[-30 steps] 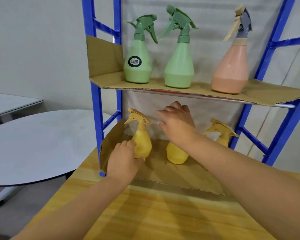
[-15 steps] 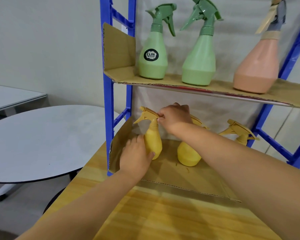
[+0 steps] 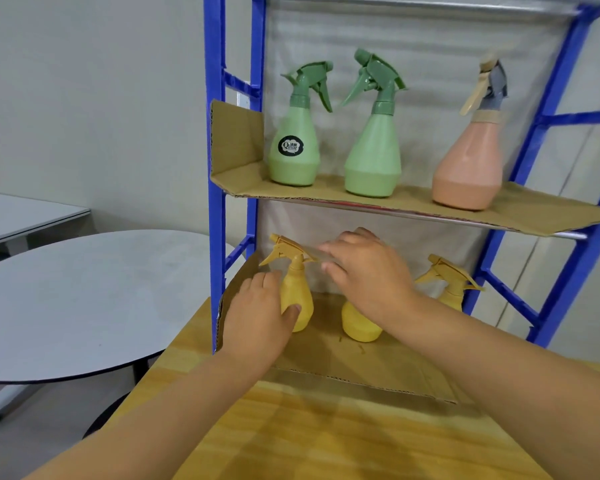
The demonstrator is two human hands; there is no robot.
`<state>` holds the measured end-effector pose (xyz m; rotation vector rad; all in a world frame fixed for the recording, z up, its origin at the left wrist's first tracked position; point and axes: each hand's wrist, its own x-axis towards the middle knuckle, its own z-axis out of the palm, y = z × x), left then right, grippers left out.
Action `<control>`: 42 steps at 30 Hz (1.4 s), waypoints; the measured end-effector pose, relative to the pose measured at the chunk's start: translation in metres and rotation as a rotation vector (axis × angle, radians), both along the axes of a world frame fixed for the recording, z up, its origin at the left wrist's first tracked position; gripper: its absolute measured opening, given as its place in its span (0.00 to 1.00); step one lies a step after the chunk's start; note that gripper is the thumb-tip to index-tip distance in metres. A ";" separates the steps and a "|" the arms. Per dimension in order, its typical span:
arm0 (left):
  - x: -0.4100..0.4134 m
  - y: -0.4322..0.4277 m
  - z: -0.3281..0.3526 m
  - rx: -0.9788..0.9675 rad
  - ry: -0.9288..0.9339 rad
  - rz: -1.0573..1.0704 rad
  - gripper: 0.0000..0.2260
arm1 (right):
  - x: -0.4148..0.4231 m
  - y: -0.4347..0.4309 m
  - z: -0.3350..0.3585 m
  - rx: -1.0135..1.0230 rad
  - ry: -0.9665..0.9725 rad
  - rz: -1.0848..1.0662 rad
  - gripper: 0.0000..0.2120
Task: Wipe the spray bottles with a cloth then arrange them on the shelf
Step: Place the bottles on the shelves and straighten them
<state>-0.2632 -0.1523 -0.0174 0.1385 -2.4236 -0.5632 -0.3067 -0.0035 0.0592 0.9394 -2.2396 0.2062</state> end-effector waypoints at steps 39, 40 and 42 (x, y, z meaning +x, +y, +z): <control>-0.052 0.077 0.194 0.004 0.252 -0.129 0.10 | -0.067 0.140 0.204 -0.464 -0.290 -0.155 0.08; -0.052 0.077 0.194 0.001 0.253 -0.128 0.10 | -0.066 0.140 0.204 -0.469 -0.291 -0.160 0.08; -0.051 0.077 0.194 0.009 0.260 -0.129 0.09 | -0.066 0.143 0.204 -0.473 -0.290 -0.181 0.07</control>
